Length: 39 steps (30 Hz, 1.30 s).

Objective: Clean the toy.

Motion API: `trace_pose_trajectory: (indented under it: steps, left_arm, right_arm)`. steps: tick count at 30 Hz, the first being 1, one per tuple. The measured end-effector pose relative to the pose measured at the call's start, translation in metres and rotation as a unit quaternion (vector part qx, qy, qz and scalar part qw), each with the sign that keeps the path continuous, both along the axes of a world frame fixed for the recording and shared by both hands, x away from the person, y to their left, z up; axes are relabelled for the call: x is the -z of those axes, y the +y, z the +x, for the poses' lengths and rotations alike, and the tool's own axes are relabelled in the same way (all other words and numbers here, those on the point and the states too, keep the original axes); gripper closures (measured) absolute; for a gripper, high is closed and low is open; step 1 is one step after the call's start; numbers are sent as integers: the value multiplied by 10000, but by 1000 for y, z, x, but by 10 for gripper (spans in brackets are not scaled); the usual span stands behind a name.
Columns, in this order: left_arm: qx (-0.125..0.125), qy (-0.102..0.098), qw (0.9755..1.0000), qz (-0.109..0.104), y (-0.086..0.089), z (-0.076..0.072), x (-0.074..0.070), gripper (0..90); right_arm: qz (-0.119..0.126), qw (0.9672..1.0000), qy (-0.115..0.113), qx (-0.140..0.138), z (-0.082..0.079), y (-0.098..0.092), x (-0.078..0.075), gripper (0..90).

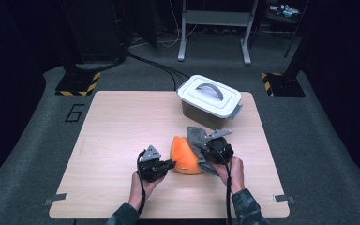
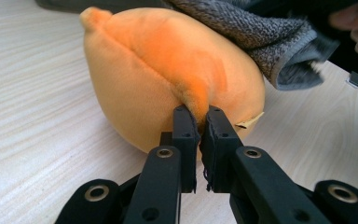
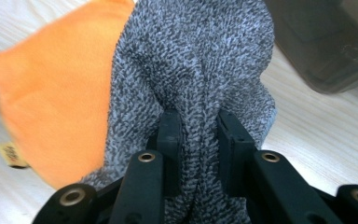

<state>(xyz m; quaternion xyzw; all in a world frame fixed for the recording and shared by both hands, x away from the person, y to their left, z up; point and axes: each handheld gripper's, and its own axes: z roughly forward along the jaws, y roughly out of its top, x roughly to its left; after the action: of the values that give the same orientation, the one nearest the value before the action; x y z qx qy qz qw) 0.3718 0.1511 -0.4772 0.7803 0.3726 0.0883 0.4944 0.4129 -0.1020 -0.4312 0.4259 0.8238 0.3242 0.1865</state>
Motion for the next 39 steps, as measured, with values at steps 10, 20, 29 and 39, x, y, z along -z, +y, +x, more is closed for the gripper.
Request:
trace_pose_trajectory:
  steps: [10, 20, 29, 39]
  left_arm:
    - [-26, -3, 10000, 74, 2, 1, -1, 841]
    - [-80, 64, 9997, -202, 8, 2, 6, 842]
    - [103, -144, 9997, 183, 10, 3, -3, 634]
    - [179, -215, 9961, 833, -7, 17, 2, 510]
  right_arm:
    - [40, 9961, -121, -870, -13, 51, -14, 726]
    - [64, 9997, -75, -239, -6, 20, 2, 728]
    - [-59, 9995, -14, -295, 8, 19, 4, 730]
    - [1, 9993, 83, -375, 20, 23, 2, 730]
